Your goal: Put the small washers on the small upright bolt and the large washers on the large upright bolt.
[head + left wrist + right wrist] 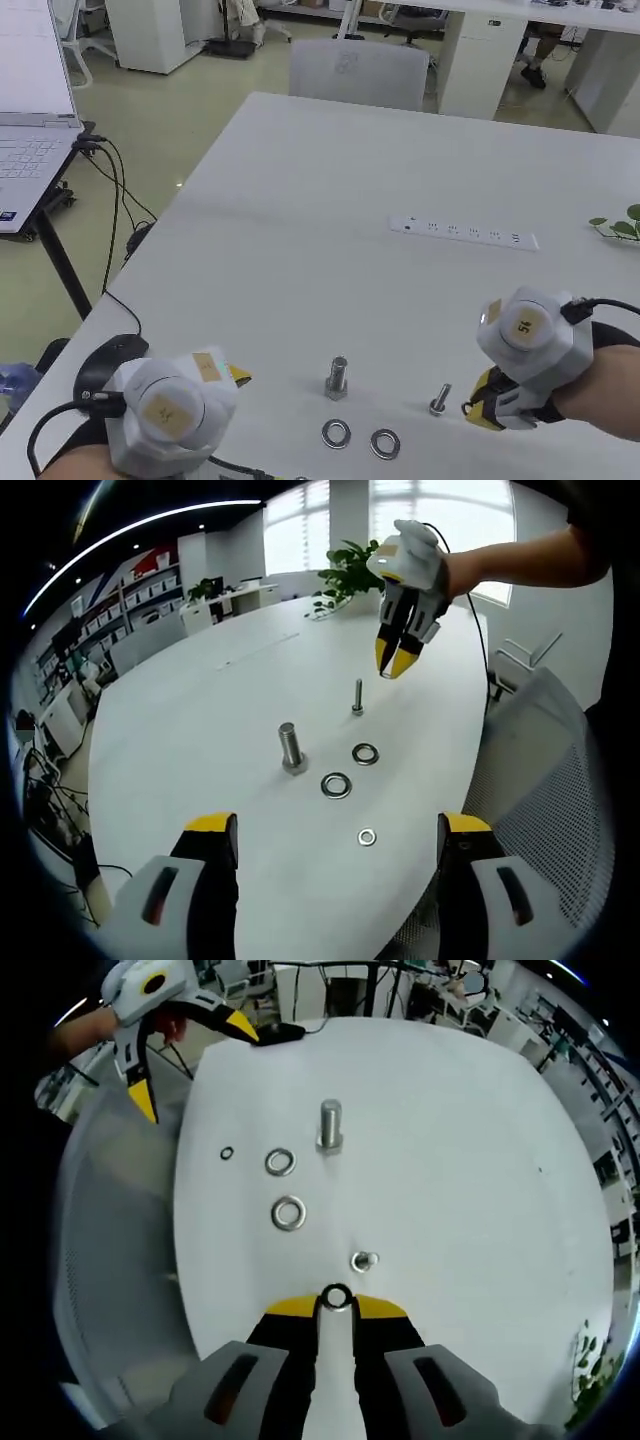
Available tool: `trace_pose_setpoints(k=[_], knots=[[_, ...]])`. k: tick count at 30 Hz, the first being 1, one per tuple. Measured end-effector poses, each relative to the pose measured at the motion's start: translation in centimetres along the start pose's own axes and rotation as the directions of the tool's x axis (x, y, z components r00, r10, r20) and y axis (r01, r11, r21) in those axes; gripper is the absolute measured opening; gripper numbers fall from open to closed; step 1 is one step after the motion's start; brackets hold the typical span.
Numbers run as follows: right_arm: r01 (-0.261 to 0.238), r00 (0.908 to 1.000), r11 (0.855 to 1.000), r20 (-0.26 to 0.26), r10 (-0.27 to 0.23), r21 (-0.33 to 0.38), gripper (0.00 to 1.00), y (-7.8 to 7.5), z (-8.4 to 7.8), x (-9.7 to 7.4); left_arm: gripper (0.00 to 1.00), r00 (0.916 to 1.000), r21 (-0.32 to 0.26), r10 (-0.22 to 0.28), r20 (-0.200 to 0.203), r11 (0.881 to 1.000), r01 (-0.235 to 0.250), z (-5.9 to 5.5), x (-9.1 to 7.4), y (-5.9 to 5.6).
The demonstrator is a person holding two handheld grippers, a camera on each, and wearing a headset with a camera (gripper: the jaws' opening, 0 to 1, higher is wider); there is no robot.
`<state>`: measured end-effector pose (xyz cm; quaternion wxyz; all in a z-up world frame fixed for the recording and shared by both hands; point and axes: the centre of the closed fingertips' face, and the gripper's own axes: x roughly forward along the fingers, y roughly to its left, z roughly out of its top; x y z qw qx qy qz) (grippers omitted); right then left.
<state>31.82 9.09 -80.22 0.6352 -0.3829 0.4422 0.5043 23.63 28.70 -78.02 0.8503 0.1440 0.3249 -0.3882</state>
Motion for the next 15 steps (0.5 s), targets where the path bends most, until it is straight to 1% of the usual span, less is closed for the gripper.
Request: trace_pose_setpoints(k=[5,10,12,15], knots=[[0.009,0.9999,1.0,0.009,-0.009,-0.003,0.13,-1.2,0.9,-0.2,0.83,1.0,0.0,0.0,-0.007,1.0,0.0,-0.1,0.1,0.0],[0.008,0.9999,1.0,0.011,-0.008,-0.006,0.13,-1.9,1.5,0.1,0.86,0.9999,-0.014,-0.008,-0.01,1.0,0.008,-0.4,0.3,0.0],[0.006,0.9999,1.0,0.008,-0.006,-0.007,0.13,-2.2,1.6,0.3,0.87,0.9999,-0.02,-0.012,-0.005,1.0,0.012,-0.5,0.3,0.0],[0.0,1.0,1.0,0.007,0.0,-0.007,0.13,-2.3,1.8,0.6,0.88,0.9998,-0.023,-0.014,-0.012,1.0,0.014,-0.7,0.4,0.0]])
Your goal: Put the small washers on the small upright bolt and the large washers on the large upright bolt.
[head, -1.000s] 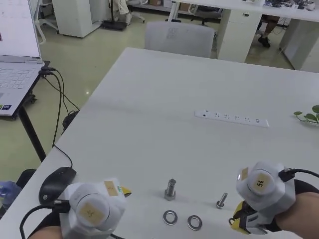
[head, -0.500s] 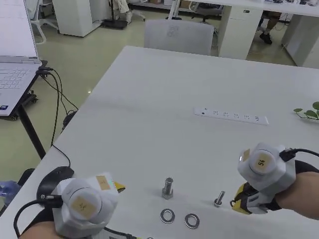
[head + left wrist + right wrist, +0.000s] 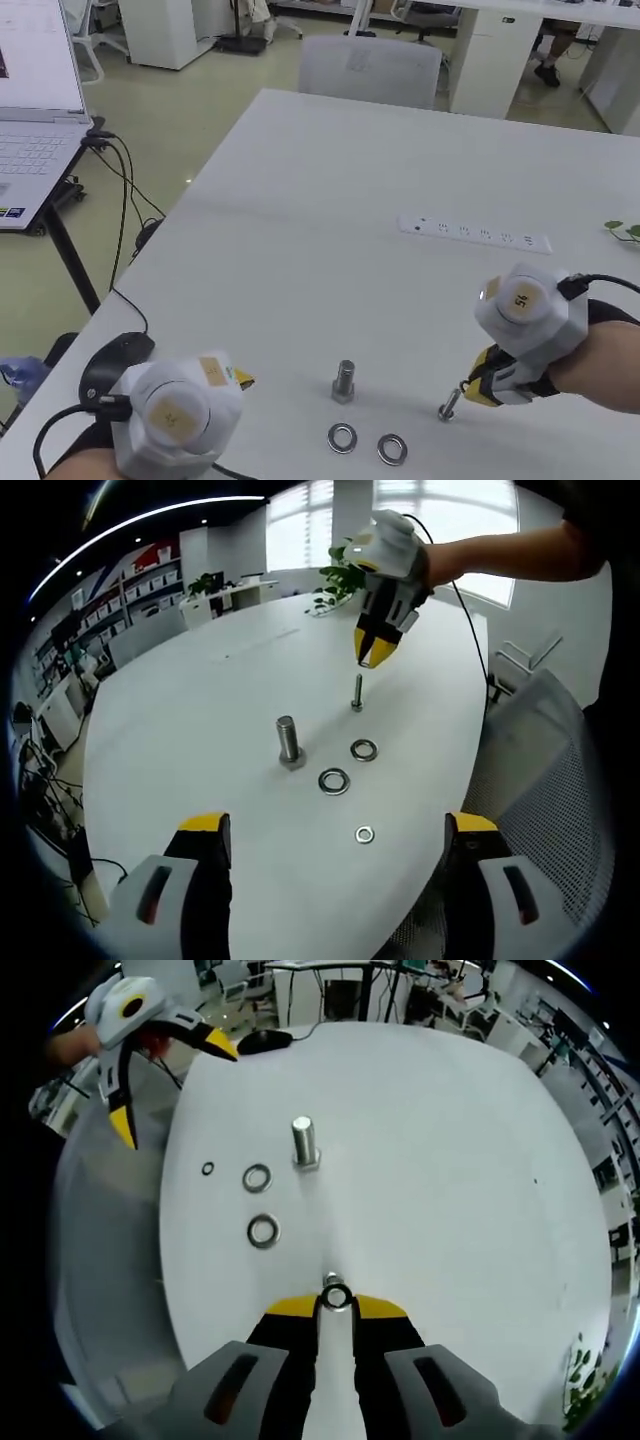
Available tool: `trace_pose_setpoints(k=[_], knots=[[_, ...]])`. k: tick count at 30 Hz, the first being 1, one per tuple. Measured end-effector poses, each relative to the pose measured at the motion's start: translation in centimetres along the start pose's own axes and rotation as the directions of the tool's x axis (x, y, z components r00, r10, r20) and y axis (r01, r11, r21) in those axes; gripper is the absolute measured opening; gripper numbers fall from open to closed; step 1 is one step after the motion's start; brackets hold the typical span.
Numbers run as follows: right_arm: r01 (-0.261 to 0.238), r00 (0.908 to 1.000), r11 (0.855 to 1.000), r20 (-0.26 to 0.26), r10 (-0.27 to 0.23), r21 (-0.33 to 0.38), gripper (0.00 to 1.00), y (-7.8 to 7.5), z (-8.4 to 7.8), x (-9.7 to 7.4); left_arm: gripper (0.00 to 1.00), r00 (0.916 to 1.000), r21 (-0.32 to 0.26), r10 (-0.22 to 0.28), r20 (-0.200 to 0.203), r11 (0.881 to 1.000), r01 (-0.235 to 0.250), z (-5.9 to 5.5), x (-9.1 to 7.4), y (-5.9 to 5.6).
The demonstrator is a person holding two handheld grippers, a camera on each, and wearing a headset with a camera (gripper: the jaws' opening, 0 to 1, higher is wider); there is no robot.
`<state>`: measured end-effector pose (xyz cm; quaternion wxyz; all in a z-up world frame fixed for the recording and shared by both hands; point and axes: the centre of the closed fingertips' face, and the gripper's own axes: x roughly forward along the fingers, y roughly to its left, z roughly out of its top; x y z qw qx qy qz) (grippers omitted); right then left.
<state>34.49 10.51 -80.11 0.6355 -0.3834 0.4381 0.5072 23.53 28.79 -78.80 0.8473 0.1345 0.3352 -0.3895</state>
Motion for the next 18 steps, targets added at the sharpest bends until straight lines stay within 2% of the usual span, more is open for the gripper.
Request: trace_pose_setpoints(k=[18], knots=[[-0.026,0.9991,1.0,-0.032,0.026,-0.01,0.13,0.3,-0.1,1.7,0.94,0.9997,0.007,-0.022,-0.009,1.0,0.022,-0.6,0.2,-0.7]])
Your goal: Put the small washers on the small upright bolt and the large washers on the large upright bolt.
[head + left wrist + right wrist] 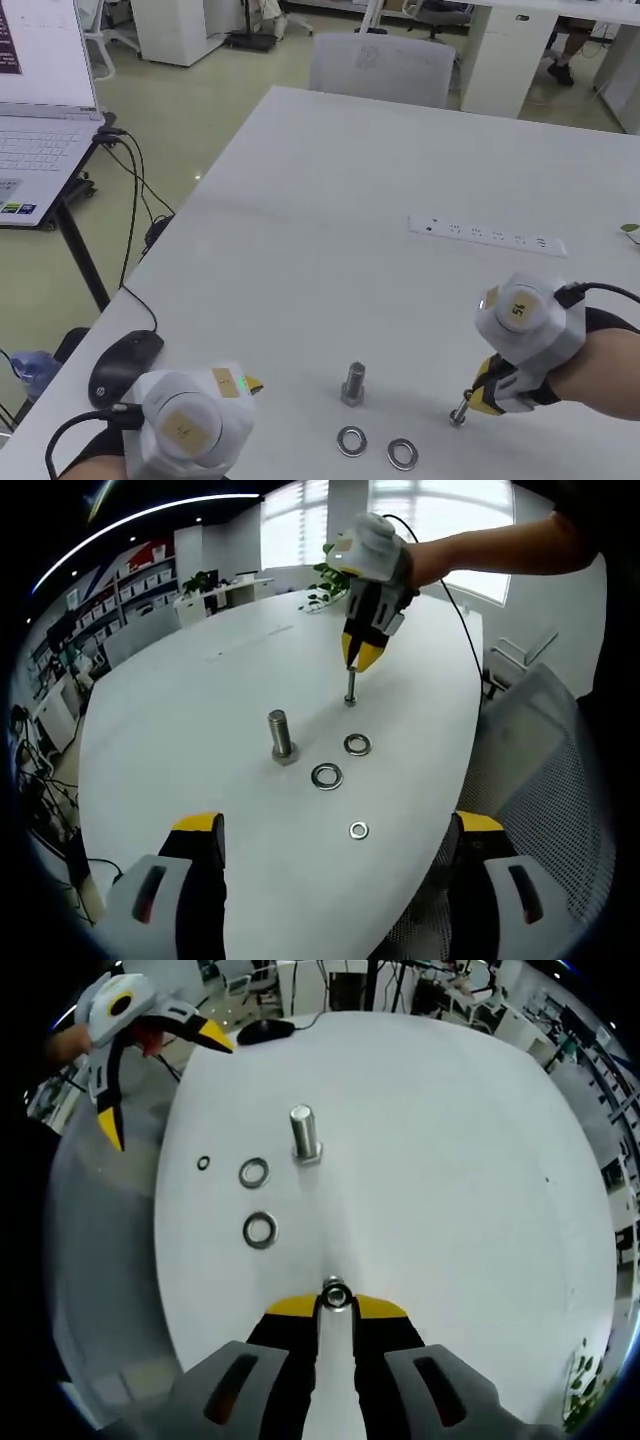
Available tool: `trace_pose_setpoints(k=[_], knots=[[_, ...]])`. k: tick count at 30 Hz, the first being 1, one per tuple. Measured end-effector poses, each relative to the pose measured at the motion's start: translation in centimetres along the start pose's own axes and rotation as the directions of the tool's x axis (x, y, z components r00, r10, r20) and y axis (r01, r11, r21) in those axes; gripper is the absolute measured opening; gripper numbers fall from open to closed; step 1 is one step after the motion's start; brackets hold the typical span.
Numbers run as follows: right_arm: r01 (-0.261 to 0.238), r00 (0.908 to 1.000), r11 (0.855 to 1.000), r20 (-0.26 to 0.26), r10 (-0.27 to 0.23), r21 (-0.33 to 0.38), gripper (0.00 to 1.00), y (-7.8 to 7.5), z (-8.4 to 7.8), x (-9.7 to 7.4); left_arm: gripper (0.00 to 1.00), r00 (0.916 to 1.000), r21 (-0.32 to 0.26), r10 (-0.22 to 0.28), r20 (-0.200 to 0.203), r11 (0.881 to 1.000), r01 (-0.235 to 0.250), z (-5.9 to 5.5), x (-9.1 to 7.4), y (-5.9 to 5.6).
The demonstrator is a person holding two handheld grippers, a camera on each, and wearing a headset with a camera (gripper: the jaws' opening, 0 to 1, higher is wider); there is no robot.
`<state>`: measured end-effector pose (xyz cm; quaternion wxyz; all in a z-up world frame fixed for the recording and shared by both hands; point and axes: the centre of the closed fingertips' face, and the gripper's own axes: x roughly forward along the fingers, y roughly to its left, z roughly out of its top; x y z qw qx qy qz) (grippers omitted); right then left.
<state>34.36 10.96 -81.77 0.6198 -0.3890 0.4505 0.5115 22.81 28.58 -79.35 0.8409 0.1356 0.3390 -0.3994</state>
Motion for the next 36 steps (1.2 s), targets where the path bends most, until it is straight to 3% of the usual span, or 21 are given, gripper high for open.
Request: trace_pose_setpoints(k=[36], knots=[[-0.027,0.9983,0.999,-0.052,0.025,-0.024,0.13,0.1,-1.2,4.6,0.91,0.9993,-0.02,0.013,-0.034,1.0,-0.014,-1.7,-0.5,0.4]])
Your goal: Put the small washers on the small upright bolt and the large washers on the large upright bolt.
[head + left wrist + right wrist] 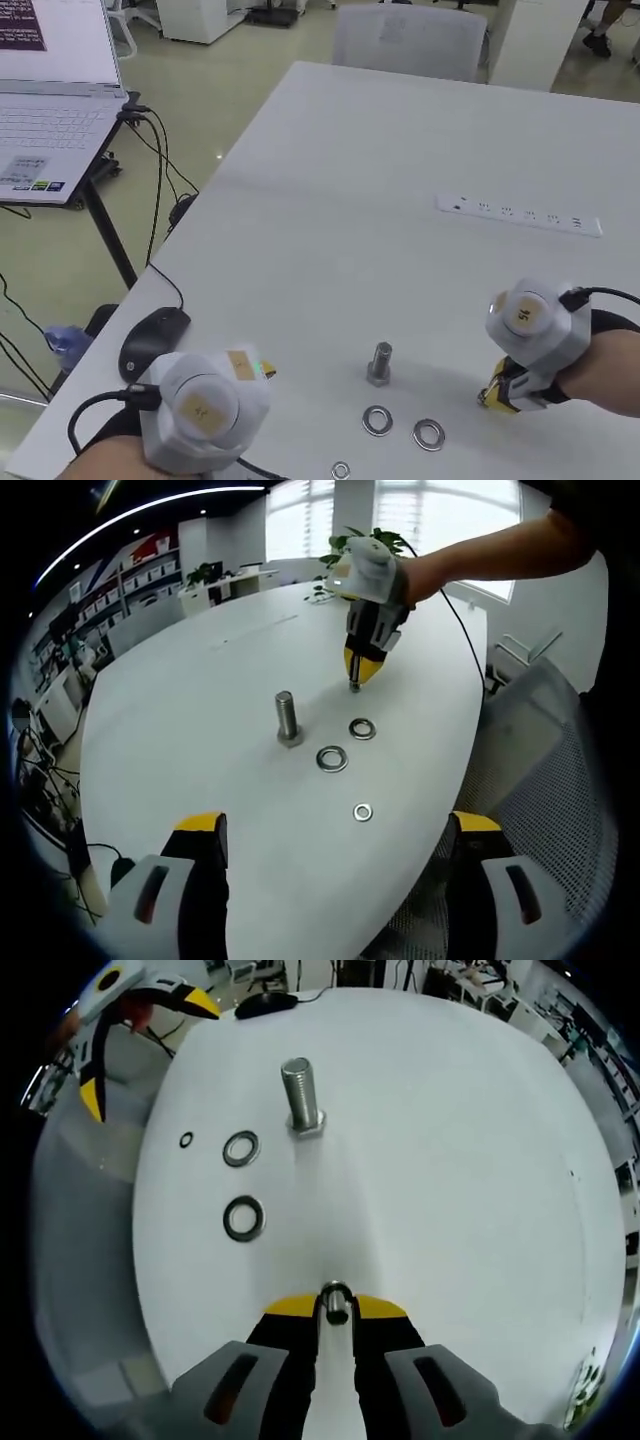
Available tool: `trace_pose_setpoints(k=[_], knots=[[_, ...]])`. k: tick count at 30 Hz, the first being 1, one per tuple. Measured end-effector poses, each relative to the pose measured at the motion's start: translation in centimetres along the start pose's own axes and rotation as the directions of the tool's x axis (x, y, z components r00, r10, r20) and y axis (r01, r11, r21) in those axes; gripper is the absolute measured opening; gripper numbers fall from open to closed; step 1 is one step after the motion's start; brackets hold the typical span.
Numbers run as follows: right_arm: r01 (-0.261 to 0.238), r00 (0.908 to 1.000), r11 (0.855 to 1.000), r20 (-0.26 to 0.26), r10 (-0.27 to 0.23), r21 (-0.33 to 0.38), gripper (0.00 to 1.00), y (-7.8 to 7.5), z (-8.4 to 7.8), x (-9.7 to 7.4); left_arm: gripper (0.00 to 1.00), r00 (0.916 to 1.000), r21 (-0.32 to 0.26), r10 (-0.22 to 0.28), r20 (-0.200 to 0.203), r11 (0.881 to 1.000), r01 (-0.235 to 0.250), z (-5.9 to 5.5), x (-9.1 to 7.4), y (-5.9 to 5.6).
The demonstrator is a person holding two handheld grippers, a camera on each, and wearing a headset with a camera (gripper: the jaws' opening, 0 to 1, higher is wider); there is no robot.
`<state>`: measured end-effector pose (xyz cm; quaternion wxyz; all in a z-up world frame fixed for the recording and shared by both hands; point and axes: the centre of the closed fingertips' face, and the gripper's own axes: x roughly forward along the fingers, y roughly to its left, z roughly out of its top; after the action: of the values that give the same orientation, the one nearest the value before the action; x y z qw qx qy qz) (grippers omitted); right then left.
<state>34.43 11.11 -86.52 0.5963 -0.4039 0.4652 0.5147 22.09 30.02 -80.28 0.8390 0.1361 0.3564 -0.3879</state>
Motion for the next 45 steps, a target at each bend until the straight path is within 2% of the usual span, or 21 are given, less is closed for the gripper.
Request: trace_pose_setpoints(k=[10,38,45], knots=[[-0.001,0.9999,1.0,-0.015,0.0,-0.019,0.13,-0.02,0.0,0.36,0.89,1.0,-0.008,0.0,-0.007,1.0,0.0,-0.4,-0.09,0.12],[0.0,0.9999,1.0,-0.014,-0.001,-0.023,0.14,-0.21,-0.01,0.29,0.86,0.9999,-0.008,-0.006,-0.008,1.0,0.006,-0.25,-0.04,-0.28],[-0.003,1.0,1.0,-0.003,0.003,-0.013,0.2,-0.23,0.14,0.18,0.85,1.0,-0.008,-0.003,-0.005,1.0,0.003,-0.46,-0.37,-0.21]])
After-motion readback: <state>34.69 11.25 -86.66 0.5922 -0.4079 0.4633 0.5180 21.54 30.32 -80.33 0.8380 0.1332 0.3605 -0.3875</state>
